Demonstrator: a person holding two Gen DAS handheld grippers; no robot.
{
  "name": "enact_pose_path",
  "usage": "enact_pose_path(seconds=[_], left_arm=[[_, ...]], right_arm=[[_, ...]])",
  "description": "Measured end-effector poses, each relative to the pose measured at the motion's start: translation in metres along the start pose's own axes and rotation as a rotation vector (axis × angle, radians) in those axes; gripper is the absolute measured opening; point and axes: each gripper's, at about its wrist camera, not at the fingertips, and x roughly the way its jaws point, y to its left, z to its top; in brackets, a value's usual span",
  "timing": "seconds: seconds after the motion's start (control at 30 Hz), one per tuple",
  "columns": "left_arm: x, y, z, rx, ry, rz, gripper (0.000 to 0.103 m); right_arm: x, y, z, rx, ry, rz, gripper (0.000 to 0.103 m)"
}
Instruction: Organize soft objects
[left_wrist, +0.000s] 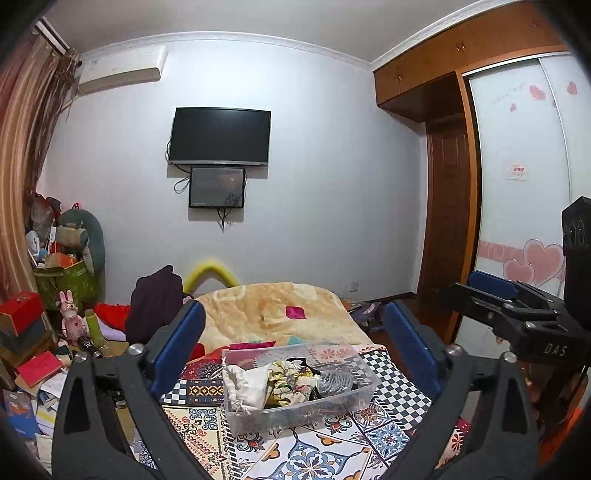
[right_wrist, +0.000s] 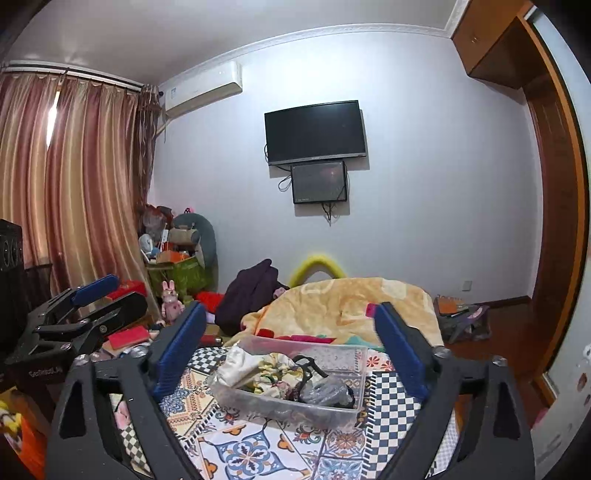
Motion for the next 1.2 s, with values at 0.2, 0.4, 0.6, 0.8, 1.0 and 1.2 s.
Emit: enact_pose_path(seconds=[0.2,0.4,0.6,0.8,1.0,1.2], left_arm=[[-0.001,-0.002,-0.003,0.007,0.003,0.002,0.103],[0.001,-0.001,-0.007,0.002,0.013,0.001,0.103],[0.001,0.000,-0.008,0.004,0.014,0.002,0.103],[0.000,0.000,-0.010,-0.001,0.017,0.003,0.103],[0.000,0.000,-0.010,-0.004,0.019,0.002,0.103],[0.000,0.001,-0.011,-0.002,0.022,0.001,0.103]], right_arm=[[-0.007,0.003,-0.005,-0.007,-0.005,-0.009,0.103],[-0.012,0.002,-0.008,-0.007,-0.008,-0.013,0.103],[-0.016,0.000,-0.009,-0.003,-0.008,-0.010,0.103],[-0.016,0.001,-0.010,-0.010,-0.010,-0.011,0.103],[-0.018,0.003,-0.011,-0.013,-0.014,-0.009,0.103],[-0.018,0.003,-0.010,-0.013,-0.012,-0.010,0.103]])
